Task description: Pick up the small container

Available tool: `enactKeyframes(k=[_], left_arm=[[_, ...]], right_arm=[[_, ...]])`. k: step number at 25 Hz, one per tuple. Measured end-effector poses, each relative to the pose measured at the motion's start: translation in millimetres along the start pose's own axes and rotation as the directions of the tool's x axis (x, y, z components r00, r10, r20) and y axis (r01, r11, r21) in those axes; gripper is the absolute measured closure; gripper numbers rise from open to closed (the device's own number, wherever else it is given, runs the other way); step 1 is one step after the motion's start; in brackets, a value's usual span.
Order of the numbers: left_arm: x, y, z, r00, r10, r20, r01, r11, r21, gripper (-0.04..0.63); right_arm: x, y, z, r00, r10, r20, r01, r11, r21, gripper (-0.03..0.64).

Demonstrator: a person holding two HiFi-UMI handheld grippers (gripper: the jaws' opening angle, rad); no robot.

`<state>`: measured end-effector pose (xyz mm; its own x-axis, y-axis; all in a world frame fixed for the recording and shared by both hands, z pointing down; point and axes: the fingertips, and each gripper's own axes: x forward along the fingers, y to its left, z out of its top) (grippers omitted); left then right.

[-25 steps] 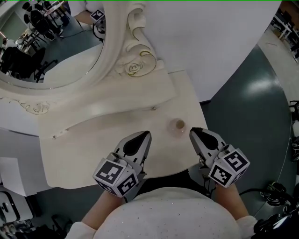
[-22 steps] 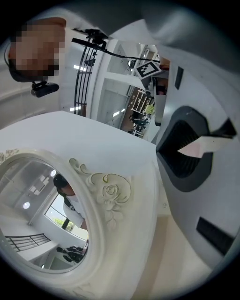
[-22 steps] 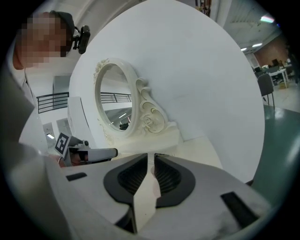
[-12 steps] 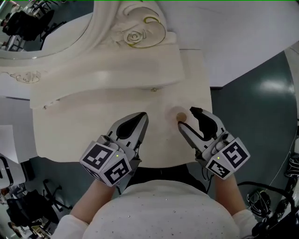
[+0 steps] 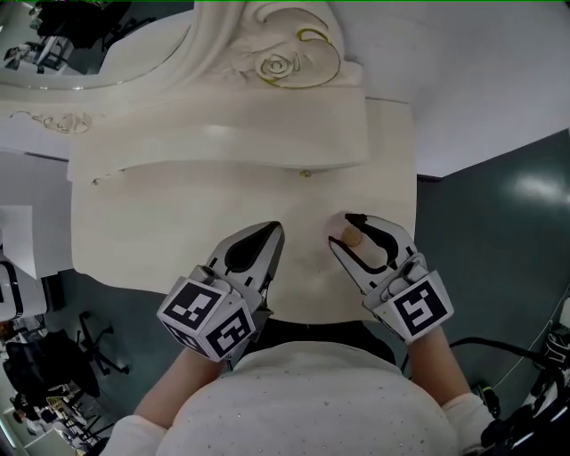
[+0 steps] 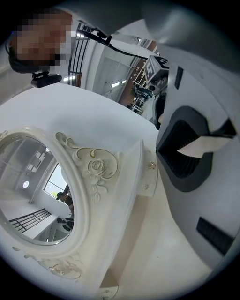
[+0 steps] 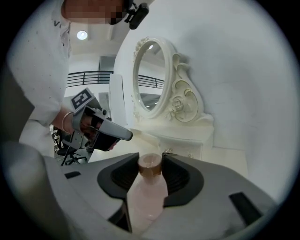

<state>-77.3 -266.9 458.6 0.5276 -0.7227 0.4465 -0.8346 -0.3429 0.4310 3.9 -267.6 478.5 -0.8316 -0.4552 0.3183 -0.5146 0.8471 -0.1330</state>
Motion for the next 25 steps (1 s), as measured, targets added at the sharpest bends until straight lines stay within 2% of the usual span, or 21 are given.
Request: enactKeyframes(k=[14, 25], left_arm=[[-13, 1, 2, 0.998, 0.06, 0.03, -0.06, 0.998, -0.017, 0.594], [-24, -5, 5, 0.999, 0.015, 0.039, -0.015, 1.0, -0.009, 0.594]], right_arm=[[5, 3, -1, 0.999, 0.041, -0.032, -0.044, 0.996, -0.082, 0.472], [4, -4, 3, 0.999, -0.051, -0.003, 0.051, 0.998, -0.027, 0.472]])
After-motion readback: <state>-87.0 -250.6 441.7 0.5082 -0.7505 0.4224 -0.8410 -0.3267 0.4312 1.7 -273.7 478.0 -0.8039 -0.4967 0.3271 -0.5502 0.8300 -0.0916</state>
